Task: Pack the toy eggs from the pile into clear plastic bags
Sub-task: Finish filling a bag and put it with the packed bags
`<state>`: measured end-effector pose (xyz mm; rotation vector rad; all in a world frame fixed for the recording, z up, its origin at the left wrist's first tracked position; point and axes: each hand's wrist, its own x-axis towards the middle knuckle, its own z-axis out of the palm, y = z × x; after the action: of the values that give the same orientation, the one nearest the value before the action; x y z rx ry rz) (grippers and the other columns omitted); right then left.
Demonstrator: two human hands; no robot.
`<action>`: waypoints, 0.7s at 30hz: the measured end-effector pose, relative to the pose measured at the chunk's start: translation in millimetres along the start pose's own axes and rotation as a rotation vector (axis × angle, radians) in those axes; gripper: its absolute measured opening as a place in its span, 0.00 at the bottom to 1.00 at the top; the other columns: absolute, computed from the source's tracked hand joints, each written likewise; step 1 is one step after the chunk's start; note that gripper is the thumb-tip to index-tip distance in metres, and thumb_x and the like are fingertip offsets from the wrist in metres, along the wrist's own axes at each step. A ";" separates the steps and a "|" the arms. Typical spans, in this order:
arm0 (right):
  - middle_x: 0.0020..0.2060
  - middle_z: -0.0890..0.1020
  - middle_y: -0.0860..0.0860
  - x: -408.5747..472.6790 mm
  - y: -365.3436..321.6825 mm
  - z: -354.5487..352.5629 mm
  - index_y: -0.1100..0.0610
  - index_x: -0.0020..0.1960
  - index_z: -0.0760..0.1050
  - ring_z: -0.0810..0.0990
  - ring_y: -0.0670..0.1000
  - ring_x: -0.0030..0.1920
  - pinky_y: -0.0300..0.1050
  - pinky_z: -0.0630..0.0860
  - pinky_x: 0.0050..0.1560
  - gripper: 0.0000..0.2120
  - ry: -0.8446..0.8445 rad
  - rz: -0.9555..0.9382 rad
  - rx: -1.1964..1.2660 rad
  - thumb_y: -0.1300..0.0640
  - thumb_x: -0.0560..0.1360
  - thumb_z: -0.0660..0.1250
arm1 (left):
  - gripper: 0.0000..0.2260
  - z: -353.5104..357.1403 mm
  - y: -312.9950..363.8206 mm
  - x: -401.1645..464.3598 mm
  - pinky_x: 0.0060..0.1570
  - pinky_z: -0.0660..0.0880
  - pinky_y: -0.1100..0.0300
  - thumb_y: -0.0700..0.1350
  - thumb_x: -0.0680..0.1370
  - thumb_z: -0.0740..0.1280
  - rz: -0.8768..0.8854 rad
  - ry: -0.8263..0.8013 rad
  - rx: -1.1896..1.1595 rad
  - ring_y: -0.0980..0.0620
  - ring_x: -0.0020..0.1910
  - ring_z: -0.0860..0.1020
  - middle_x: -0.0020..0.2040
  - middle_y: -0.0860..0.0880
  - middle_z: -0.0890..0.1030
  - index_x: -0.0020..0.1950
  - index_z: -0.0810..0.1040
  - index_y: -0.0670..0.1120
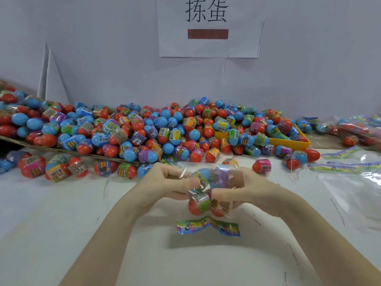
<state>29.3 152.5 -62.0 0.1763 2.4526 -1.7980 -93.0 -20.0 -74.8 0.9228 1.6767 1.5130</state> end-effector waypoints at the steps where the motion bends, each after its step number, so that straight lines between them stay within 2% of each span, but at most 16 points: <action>1: 0.42 0.85 0.48 0.2 -0.9 -1.0 0.46 0.48 0.77 0.83 0.46 0.42 0.35 0.76 0.33 0.18 0.010 0.032 -0.008 0.46 0.61 0.77 | 0.06 -0.2 0.3 -0.3 0.34 0.76 0.67 0.49 0.63 0.76 -0.015 -0.011 0.012 0.57 0.34 0.82 0.36 0.50 0.85 0.37 0.86 0.51; 3: 0.41 0.85 0.49 -3.9 -2.3 -8.0 0.50 0.48 0.77 0.84 0.47 0.41 0.36 0.77 0.34 0.20 -0.023 0.113 -0.062 0.47 0.58 0.74 | 0.11 -1.4 1.2 -1.6 0.34 0.77 0.67 0.56 0.61 0.77 -0.031 0.009 0.005 0.54 0.36 0.83 0.40 0.48 0.85 0.39 0.86 0.52; 5: 0.42 0.85 0.51 -15.8 -8.2 -21.1 0.51 0.49 0.77 0.83 0.47 0.41 0.36 0.78 0.36 0.21 -0.108 0.204 -0.145 0.48 0.57 0.76 | 0.20 -3.4 1.9 -0.8 0.33 0.77 0.67 0.62 0.59 0.74 0.002 0.127 -0.038 0.50 0.38 0.84 0.44 0.47 0.85 0.42 0.85 0.50; 6: 0.41 0.85 0.52 -22.0 -10.9 -30.6 0.53 0.48 0.78 0.83 0.48 0.38 0.36 0.78 0.35 0.21 -0.093 0.206 -0.143 0.49 0.58 0.77 | 0.24 -3.9 2.1 0.7 0.33 0.77 0.67 0.64 0.58 0.72 0.027 0.201 -0.067 0.49 0.39 0.84 0.44 0.47 0.85 0.44 0.84 0.49; 7: 0.39 0.85 0.54 -27.9 -13.5 -40.6 0.55 0.47 0.78 0.82 0.48 0.35 0.36 0.78 0.33 0.19 -0.006 0.162 -0.063 0.51 0.59 0.77 | 0.26 -4.0 1.9 2.5 0.32 0.77 0.67 0.64 0.57 0.71 0.052 0.274 -0.092 0.49 0.39 0.84 0.43 0.47 0.85 0.46 0.83 0.47; 9: 0.37 0.84 0.54 -39.1 -14.7 -65.2 0.60 0.49 0.77 0.82 0.47 0.34 0.37 0.80 0.35 0.18 0.422 0.024 0.318 0.52 0.64 0.73 | 0.26 -2.7 1.3 6.5 0.31 0.77 0.67 0.63 0.57 0.69 0.088 0.394 -0.139 0.48 0.37 0.84 0.40 0.47 0.85 0.44 0.82 0.46; 10: 0.43 0.84 0.56 -43.5 -12.1 -78.2 0.61 0.53 0.75 0.83 0.49 0.41 0.39 0.80 0.43 0.19 0.692 -0.069 0.456 0.48 0.70 0.69 | 0.25 -1.4 0.9 8.3 0.30 0.77 0.67 0.63 0.57 0.68 0.092 0.438 -0.159 0.48 0.36 0.84 0.39 0.48 0.85 0.43 0.82 0.46; 11: 0.53 0.81 0.59 -47.5 -9.0 -86.9 0.62 0.59 0.72 0.81 0.53 0.51 0.44 0.78 0.52 0.23 0.913 -0.123 0.419 0.44 0.76 0.62 | 0.24 0.0 0.4 10.1 0.29 0.77 0.67 0.64 0.57 0.68 0.089 0.472 -0.182 0.48 0.35 0.84 0.38 0.48 0.85 0.42 0.82 0.46; 12: 0.60 0.75 0.64 -49.5 -5.6 -90.9 0.63 0.65 0.68 0.76 0.59 0.59 0.50 0.73 0.59 0.25 1.039 -0.125 0.342 0.44 0.79 0.54 | 0.24 0.9 -0.3 11.5 0.28 0.77 0.66 0.64 0.57 0.67 0.080 0.498 -0.205 0.48 0.34 0.84 0.37 0.48 0.85 0.41 0.82 0.46; 13: 0.64 0.70 0.66 -50.5 -1.4 -93.3 0.65 0.68 0.63 0.71 0.63 0.62 0.53 0.70 0.62 0.25 1.091 -0.112 0.240 0.47 0.80 0.51 | 0.24 1.5 -0.5 13.1 0.27 0.77 0.66 0.64 0.58 0.66 0.073 0.514 -0.223 0.48 0.33 0.84 0.37 0.47 0.85 0.41 0.82 0.45; 15: 0.67 0.68 0.62 -51.1 8.0 -99.5 0.63 0.71 0.60 0.69 0.61 0.64 0.48 0.70 0.59 0.26 1.116 0.024 0.106 0.50 0.79 0.58 | 0.24 2.1 -1.4 14.4 0.27 0.77 0.66 0.63 0.60 0.65 0.073 0.530 -0.221 0.48 0.33 0.83 0.36 0.47 0.85 0.41 0.82 0.44; 18: 0.64 0.73 0.56 -59.9 22.2 -109.6 0.57 0.68 0.68 0.71 0.57 0.63 0.51 0.68 0.59 0.27 1.088 0.372 -0.308 0.52 0.72 0.70 | 0.20 3.5 -3.9 13.0 0.28 0.77 0.66 0.60 0.64 0.64 0.102 0.540 -0.170 0.49 0.31 0.83 0.36 0.48 0.85 0.42 0.82 0.44; 20: 0.60 0.76 0.56 -70.6 30.7 -115.5 0.56 0.63 0.73 0.72 0.59 0.61 0.53 0.69 0.61 0.25 0.927 0.745 -0.599 0.49 0.69 0.72 | 0.17 4.5 -5.7 12.5 0.28 0.76 0.67 0.57 0.67 0.64 0.123 0.542 -0.131 0.50 0.30 0.82 0.35 0.49 0.85 0.41 0.82 0.45; 21: 0.57 0.77 0.56 -75.2 35.2 -116.7 0.58 0.60 0.74 0.73 0.59 0.59 0.53 0.69 0.61 0.24 0.869 0.862 -0.599 0.48 0.69 0.73 | 0.15 4.8 -6.1 12.4 0.28 0.76 0.67 0.56 0.69 0.64 0.127 0.541 -0.114 0.50 0.29 0.82 0.35 0.49 0.84 0.40 0.82 0.45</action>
<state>107.9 271.6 -49.3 1.8920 2.5197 -0.6200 -95.6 -7.3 -81.7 0.5966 1.8943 2.0549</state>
